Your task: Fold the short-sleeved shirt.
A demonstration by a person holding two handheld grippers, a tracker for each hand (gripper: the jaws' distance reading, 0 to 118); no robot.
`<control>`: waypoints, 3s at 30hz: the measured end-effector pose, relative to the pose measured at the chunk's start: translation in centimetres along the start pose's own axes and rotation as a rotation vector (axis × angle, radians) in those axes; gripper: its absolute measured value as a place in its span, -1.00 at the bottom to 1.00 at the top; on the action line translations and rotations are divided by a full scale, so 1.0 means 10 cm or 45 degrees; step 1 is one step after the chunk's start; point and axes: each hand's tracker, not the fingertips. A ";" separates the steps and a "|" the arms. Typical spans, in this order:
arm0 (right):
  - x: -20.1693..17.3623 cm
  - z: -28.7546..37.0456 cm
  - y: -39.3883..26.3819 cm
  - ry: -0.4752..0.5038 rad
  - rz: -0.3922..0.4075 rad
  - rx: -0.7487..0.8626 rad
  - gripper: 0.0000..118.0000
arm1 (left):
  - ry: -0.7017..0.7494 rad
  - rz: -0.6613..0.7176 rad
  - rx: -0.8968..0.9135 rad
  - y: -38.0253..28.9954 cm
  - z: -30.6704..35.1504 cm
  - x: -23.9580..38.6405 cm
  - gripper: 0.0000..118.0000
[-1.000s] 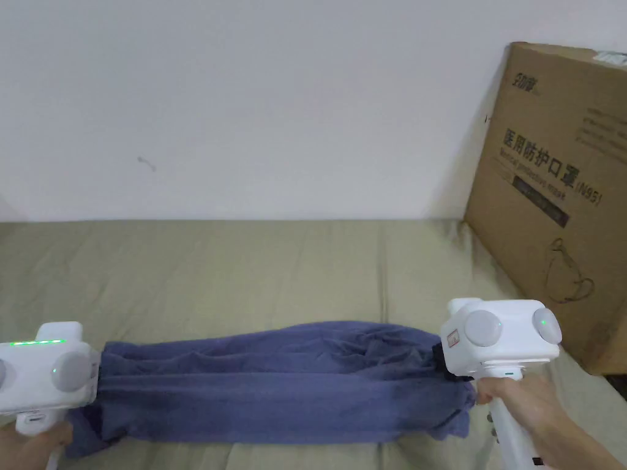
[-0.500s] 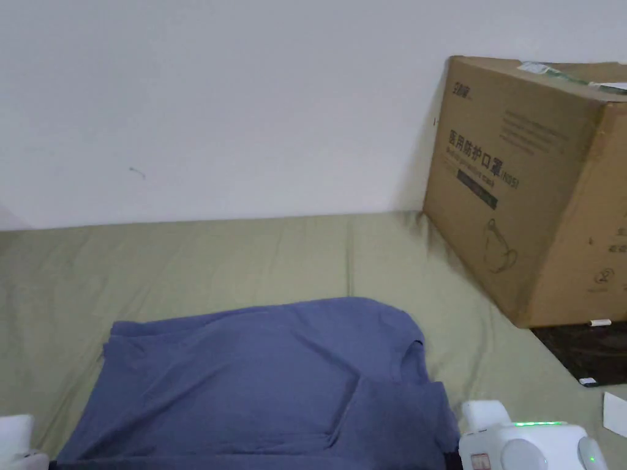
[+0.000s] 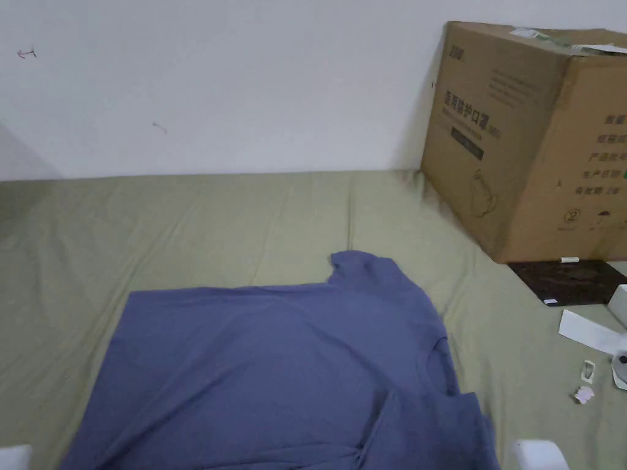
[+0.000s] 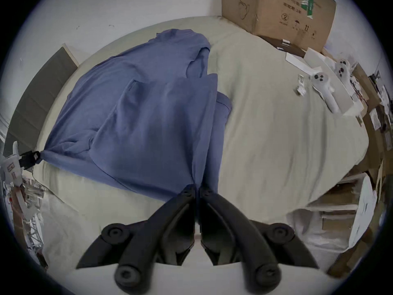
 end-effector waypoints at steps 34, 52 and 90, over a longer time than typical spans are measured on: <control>-0.37 0.35 -0.17 0.043 0.108 0.172 -1.00 | -0.134 0.123 0.030 -0.58 0.51 -0.22 -0.99; -0.21 0.12 -0.16 0.084 -0.026 0.065 -1.00 | -0.217 0.185 -0.058 -0.30 -0.10 -0.17 -0.96; 0.06 0.12 1.24 0.086 -0.071 0.193 -0.99 | -0.126 -0.027 0.013 0.86 -0.09 -0.09 -0.96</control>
